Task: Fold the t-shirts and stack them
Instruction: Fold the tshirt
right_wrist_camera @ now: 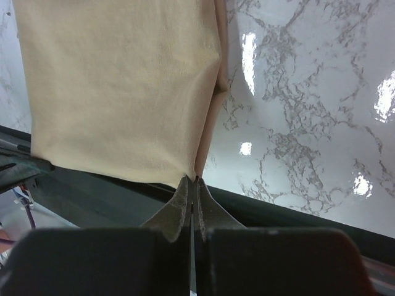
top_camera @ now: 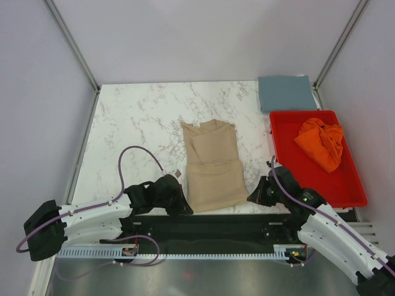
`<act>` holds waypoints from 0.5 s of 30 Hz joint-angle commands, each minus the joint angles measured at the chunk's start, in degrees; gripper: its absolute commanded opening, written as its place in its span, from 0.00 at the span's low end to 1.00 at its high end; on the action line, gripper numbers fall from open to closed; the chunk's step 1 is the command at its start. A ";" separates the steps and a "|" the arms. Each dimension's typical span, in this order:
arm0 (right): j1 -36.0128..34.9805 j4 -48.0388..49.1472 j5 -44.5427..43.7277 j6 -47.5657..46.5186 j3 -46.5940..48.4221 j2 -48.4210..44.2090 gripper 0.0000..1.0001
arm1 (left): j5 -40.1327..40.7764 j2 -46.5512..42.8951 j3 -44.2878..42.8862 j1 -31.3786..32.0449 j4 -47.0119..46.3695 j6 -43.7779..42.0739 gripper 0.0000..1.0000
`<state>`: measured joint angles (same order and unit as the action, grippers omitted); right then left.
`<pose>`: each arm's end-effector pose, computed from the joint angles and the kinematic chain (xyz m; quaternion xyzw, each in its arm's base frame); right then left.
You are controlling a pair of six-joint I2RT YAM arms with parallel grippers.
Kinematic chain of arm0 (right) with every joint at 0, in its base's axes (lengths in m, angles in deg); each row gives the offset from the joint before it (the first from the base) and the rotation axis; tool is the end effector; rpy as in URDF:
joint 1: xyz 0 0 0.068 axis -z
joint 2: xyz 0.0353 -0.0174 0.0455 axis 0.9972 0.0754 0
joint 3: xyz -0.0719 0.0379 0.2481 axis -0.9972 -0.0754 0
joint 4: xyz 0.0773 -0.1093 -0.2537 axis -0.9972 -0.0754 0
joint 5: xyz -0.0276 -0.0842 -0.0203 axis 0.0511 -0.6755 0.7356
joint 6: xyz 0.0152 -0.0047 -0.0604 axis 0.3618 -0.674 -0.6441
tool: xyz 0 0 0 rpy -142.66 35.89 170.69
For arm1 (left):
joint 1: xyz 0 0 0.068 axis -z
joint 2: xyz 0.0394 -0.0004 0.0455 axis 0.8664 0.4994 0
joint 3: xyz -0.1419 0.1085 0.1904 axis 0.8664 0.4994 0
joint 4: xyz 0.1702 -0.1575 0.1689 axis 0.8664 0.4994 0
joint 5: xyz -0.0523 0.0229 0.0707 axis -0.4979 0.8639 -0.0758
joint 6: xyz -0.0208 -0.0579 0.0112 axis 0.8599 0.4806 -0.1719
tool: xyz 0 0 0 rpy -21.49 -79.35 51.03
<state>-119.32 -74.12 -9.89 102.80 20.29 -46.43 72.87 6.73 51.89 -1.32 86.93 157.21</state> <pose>0.1350 0.0980 0.1656 0.0840 0.9340 0.2714 0.2168 0.1061 -0.1860 0.1263 -0.0528 0.9401 -0.3225 0.0965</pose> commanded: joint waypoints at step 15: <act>-0.28 1.23 -9.04 -3.91 16.07 10.23 0.00 | 0.70 -0.12 -12.95 -9.32 5.82 -6.23 0.02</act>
<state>-119.32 -75.01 -15.09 101.24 32.42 -40.44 73.97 5.22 43.50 -8.01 92.13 155.83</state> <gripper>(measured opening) 0.010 0.036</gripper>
